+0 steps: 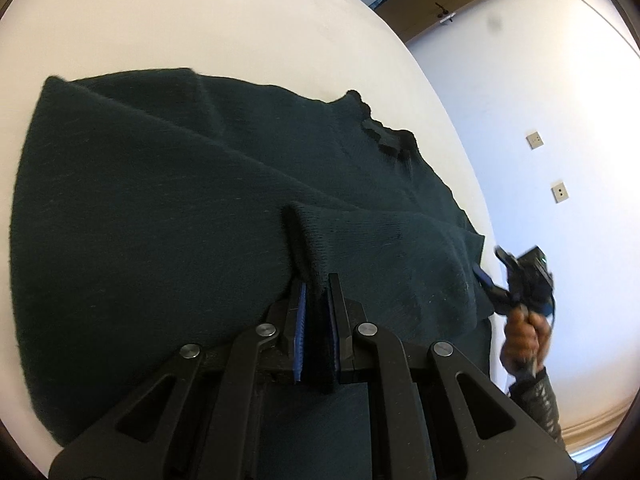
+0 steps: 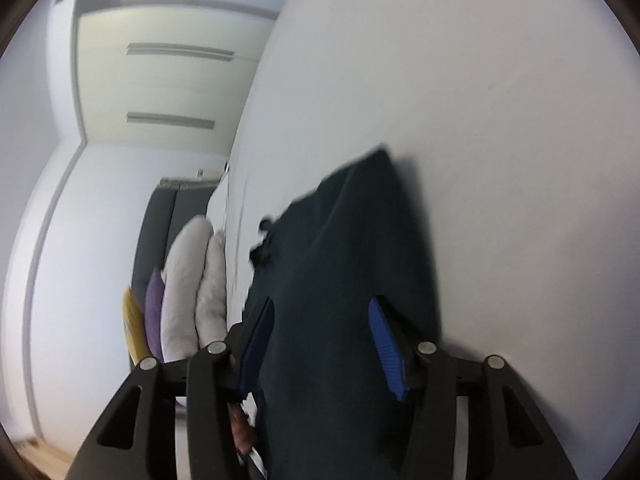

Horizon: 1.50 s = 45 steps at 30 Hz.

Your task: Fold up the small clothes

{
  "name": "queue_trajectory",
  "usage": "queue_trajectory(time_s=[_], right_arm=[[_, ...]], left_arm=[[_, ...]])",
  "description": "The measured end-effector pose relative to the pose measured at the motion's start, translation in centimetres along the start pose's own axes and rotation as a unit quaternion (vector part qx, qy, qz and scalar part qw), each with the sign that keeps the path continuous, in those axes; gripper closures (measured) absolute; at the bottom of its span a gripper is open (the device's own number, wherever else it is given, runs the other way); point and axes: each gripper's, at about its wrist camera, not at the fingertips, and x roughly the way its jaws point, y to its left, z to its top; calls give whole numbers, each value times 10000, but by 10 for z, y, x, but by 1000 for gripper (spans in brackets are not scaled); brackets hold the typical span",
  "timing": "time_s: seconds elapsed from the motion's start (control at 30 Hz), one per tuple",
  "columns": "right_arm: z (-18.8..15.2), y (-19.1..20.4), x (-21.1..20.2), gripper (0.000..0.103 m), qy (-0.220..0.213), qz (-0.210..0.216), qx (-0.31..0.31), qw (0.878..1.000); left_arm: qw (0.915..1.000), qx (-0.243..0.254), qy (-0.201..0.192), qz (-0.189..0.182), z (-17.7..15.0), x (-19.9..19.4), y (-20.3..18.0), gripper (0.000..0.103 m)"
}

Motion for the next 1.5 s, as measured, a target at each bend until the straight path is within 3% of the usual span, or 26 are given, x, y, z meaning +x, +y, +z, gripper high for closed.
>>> queue_trajectory(time_s=[0.17, 0.33, 0.43, 0.57, 0.63, 0.67, 0.73, 0.77, 0.8, 0.87, 0.9, 0.93, 1.03, 1.1, 1.23, 1.3, 1.5], right_arm=[[32, -4, 10, 56, -293, 79, 104, 9995], [41, -3, 0, 55, -542, -25, 201, 9983], [20, 10, -10, 49, -575, 178, 57, 9982], [-33, 31, -3, 43, 100, 587, -376, 9975], [-51, 26, 5, 38, 273, 445, -459, 9976], [-56, 19, 6, 41, 273, 282, -453, 9982], [-55, -2, 2, 68, 88, 434, -118, 9990], [-55, -14, -4, 71, -37, 557, 235, 9982], [-57, -24, -13, 69, -201, 685, 583, 9957], [-66, -20, -34, 50, -473, 630, 456, 9959], [-76, -12, -51, 34, -674, 483, 287, 9961], [-83, -8, -60, 25, -774, 432, 241, 9958], [-117, 9, -85, 23, -906, -27, -111, 9958], [-136, 19, -90, 23, -765, -174, -355, 9963], [-150, 45, -88, 23, -913, 421, -482, 9938], [-147, 64, -68, 23, -943, 679, -489, 9920], [-127, 101, 27, 23, -614, 923, -558, 9923]], left_arm=[[9998, -46, -51, -194, -3, -4, 10, 93], [9998, -17, -145, -102, -8, -18, 17, 93], [9995, 1, -266, 146, -14, -34, 20, 93], [9978, 61, -534, 384, -29, -63, 19, 93], [9968, 135, -699, 365, -42, -78, 15, 93], [9961, 180, -764, 407, -48, -84, 13, 93], [9948, 263, -852, 501, -66, -95, 8, 93], [9944, 266, -880, 527, -74, -100, 8, 93], [9939, 262, -931, 537, -85, -108, 7, 93], [9930, 289, -999, 563, -100, -118, 8, 93], [9917, 338, -1059, 638, -110, -125, 8, 93], [9907, 380, -1095, 716, -116, -129, 7, 93], [9864, 565, -1193, 979, -143, -144, 0, 93], [9867, 486, -1249, 915, -164, -158, -1, 93], [9895, 305, -1219, 717, -193, -168, -3, 93], [9903, 283, -1183, 667, -209, -176, -2, 93], [9914, 111, -1151, 613, -244, -196, 14, 93]])
